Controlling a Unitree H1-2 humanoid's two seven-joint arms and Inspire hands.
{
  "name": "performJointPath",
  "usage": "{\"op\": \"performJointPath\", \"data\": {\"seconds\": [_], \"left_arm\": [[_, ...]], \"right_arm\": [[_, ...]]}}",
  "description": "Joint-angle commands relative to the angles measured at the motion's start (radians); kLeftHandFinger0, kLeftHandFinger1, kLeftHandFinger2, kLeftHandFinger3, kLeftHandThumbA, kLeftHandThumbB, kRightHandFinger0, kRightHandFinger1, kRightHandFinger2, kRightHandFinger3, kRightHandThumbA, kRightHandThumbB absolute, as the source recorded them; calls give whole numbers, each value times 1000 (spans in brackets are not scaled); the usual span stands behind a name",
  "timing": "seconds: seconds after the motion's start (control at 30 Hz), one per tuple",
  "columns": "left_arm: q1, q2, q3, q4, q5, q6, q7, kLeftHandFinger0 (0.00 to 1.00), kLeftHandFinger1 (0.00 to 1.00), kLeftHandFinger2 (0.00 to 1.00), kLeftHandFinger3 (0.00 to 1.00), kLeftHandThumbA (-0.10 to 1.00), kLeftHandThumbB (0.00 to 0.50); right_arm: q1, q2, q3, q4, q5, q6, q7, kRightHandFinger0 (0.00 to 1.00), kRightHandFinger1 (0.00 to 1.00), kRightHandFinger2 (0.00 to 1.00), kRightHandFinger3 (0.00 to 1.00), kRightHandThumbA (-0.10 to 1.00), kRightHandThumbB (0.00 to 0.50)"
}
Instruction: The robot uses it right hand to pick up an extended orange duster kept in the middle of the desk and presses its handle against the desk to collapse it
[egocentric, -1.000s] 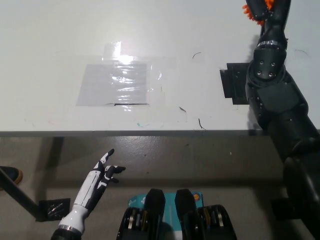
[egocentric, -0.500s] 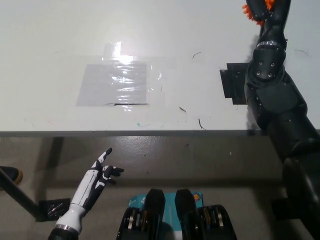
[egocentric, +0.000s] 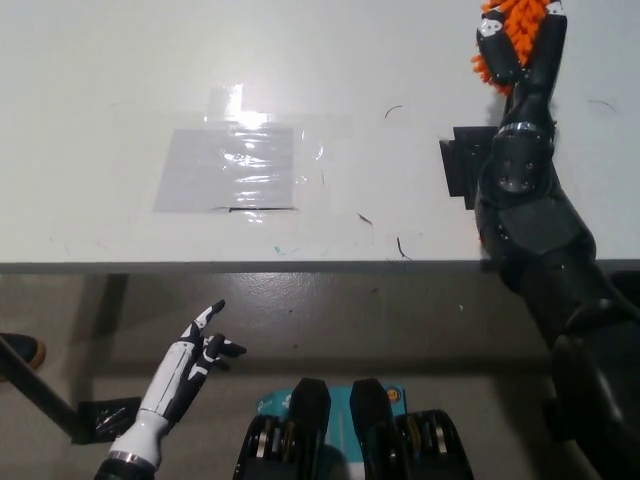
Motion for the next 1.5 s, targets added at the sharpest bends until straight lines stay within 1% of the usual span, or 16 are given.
{"op": "performJointPath", "data": {"seconds": [0.0,0.07,0.1,0.23,0.3,0.4,0.47,0.63,0.7,0.73,1.03,1.23,1.33,1.4,1.43,1.47], "left_arm": [[-3,17,-7,-34,7,-40,33,569,605,548,945,1000,500],[-9,20,-9,-33,6,-40,33,565,602,547,926,1000,500],[-10,19,-6,-32,-6,-40,25,557,600,550,918,1000,500],[-15,20,-6,-29,-2,-40,25,543,594,563,896,1000,500],[-19,26,-8,-31,6,-40,25,577,601,571,883,1000,500],[-22,27,-11,-32,4,-40,25,538,584,562,855,1000,500],[-24,28,-13,-30,2,-40,24,540,584,564,843,1000,500],[-27,26,-11,-23,-14,-40,14,559,589,570,821,1000,500],[-25,27,-11,-29,-16,-40,15,543,584,571,812,1000,500],[-24,28,-14,-32,-13,-40,21,526,575,563,798,1000,500],[-33,30,-22,-23,-13,-40,21,530,558,545,757,1000,500],[-43,37,-27,-26,-3,-40,24,487,544,560,776,1000,500],[-50,41,-24,-22,-7,-40,21,482,535,554,772,1000,500],[-54,43,-25,-18,-10,-40,17,480,531,551,769,1000,500],[-58,45,-27,-17,-4,-40,18,468,526,554,770,1000,500],[-59,46,-27,-19,0,-40,19,472,527,557,771,1000,500]], "right_arm": [[27,29,-7,25,22,-16,-17,0,0,260,347,-100,86],[44,34,-21,34,40,-16,12,0,0,243,333,-87,81],[48,34,-19,44,37,-16,9,0,0,223,290,-43,87],[55,29,-25,58,45,-16,29,0,0,179,218,-50,101],[56,20,-28,76,51,-16,49,0,0,184,216,-79,95],[50,9,-25,109,47,-16,58,0,4,212,235,-84,81],[50,4,-29,127,54,-16,68,0,0,189,133,-100,88],[78,-4,-18,144,54,-16,108,0,0,179,1,-100,91],[86,-7,-5,154,42,-16,119,0,0,180,0,-100,82],[92,-10,-5,164,45,-16,138,0,0,228,22,-100,93],[90,-24,6,190,42,33,189,0,0,251,64,-100,116],[60,-31,-28,174,81,17,217,0,0,255,134,-100,99],[8,-43,-60,119,110,-16,244,0,10,309,214,-81,73],[-8,-52,-93,47,146,-16,292,0,43,360,316,-99,69],[-27,-56,-129,-5,188,-16,333,0,83,403,387,-100,90],[-28,-59,-140,-39,202,-16,362,0,132,468,485,-100,72]]}}
